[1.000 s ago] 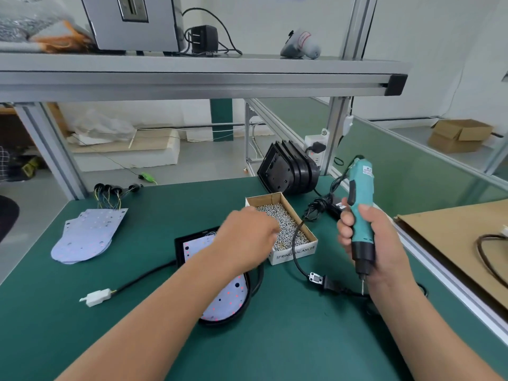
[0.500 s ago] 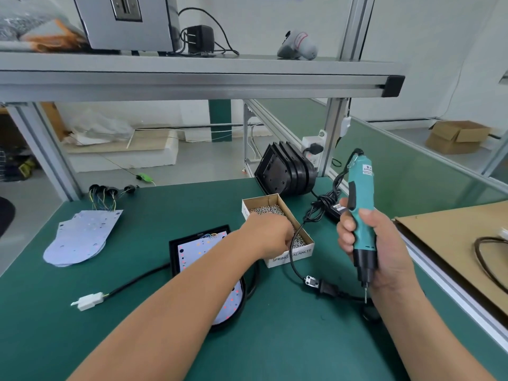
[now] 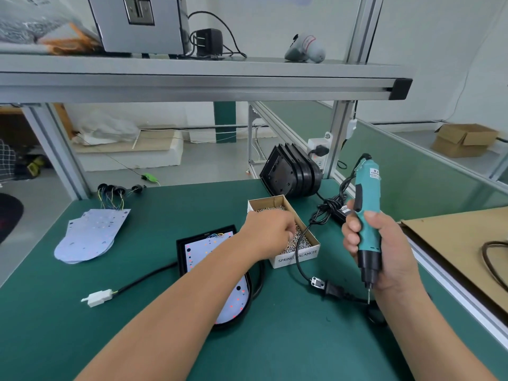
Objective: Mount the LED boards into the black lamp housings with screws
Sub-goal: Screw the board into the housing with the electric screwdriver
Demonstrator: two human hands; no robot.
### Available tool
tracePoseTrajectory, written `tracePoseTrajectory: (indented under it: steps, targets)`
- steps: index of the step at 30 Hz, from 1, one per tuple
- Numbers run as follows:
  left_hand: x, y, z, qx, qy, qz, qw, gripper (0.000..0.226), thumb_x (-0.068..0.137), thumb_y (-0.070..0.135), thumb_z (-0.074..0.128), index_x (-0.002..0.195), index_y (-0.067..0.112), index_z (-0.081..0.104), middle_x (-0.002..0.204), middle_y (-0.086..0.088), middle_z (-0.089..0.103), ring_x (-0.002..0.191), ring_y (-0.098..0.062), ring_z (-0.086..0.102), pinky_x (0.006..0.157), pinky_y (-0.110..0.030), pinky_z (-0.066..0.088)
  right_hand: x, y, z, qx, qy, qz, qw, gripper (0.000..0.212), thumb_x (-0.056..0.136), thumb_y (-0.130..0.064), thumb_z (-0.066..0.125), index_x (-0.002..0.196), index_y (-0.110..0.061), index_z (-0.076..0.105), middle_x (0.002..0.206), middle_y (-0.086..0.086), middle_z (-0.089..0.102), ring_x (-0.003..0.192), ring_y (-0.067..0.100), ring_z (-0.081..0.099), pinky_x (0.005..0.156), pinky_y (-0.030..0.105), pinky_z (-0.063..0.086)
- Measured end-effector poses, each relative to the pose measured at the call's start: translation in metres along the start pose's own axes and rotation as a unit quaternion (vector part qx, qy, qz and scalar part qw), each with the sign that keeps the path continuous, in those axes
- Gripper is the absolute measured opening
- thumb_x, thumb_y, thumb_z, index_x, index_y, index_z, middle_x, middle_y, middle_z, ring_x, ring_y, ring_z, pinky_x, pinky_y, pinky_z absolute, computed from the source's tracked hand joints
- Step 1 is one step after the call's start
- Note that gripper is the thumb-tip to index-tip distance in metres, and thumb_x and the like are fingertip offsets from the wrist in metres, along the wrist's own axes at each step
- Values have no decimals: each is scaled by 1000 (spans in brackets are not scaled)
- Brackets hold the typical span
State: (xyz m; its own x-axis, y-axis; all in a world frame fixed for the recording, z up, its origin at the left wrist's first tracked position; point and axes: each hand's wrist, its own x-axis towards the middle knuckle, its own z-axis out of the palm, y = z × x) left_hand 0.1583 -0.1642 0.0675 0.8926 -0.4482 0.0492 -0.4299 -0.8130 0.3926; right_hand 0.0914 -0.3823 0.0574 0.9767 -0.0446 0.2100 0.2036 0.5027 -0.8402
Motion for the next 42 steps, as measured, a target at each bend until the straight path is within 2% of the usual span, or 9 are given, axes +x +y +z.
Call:
tracePoseTrajectory:
  steps: [4,6,12,15,19,27,33,37,42]
  targets:
    - [-6,-1,-12,-145,24,-31,989,13,102,15,60,97,16,71,91,7,67,88,-20,64,86,-38,54,0,2,1,-6,14,-2,1000,23,102,-18,42,116,-11,58,79,2,51,60,13,46,49,22,44]
    - [-13,-2,-22,-287,46,-66,955,12,102,11,63,94,12,71,84,-1,65,76,-20,59,78,-34,54,-1,2,2,-3,15,0,1000,22,100,-18,43,116,-11,57,79,2,50,60,13,46,49,22,44]
    - [-59,-23,-48,-703,7,-120,701,10,107,5,58,99,6,63,81,-5,62,69,-13,56,70,-30,63,-3,3,15,5,28,0,1000,18,100,-25,47,109,-12,57,74,2,47,57,13,45,46,22,42]
    - [-87,-34,-46,-795,-10,-140,590,8,103,4,57,97,5,62,84,-8,60,72,-15,53,68,-29,62,-6,8,30,11,42,9,999,22,107,-31,46,102,-15,59,71,0,46,55,14,45,45,23,42]
    - [-116,-42,-42,-856,-16,-162,491,3,91,5,62,93,4,60,85,-11,58,74,-18,52,67,-26,59,-6,15,53,33,46,30,998,22,107,-32,48,100,-14,58,70,0,47,54,13,47,45,22,43]
    - [-150,-56,-40,-871,-45,-187,452,5,93,6,52,89,7,55,87,-8,54,69,-18,47,50,-23,41,0,31,104,81,59,40,994,20,104,-35,57,102,-15,56,73,0,50,58,14,50,49,23,47]
    - [-156,-60,-35,-855,-28,-180,486,3,94,6,55,92,8,54,88,-10,59,65,-16,46,46,-20,36,13,38,150,183,95,14,978,12,104,-23,63,103,-13,58,81,2,62,70,16,61,62,26,57]
    - [-159,-65,-32,-852,-24,-182,491,4,93,6,56,90,8,55,90,-12,61,65,-16,45,44,-20,36,17,39,167,210,83,5,974,8,98,-14,64,94,-14,57,80,2,62,68,17,60,61,27,54]
    - [-161,-66,-29,-836,5,-183,518,10,96,2,57,88,7,56,97,-16,69,63,-13,48,44,-18,36,11,54,162,226,77,14,971,23,94,-36,71,87,-22,54,74,-3,52,57,11,48,52,21,44]
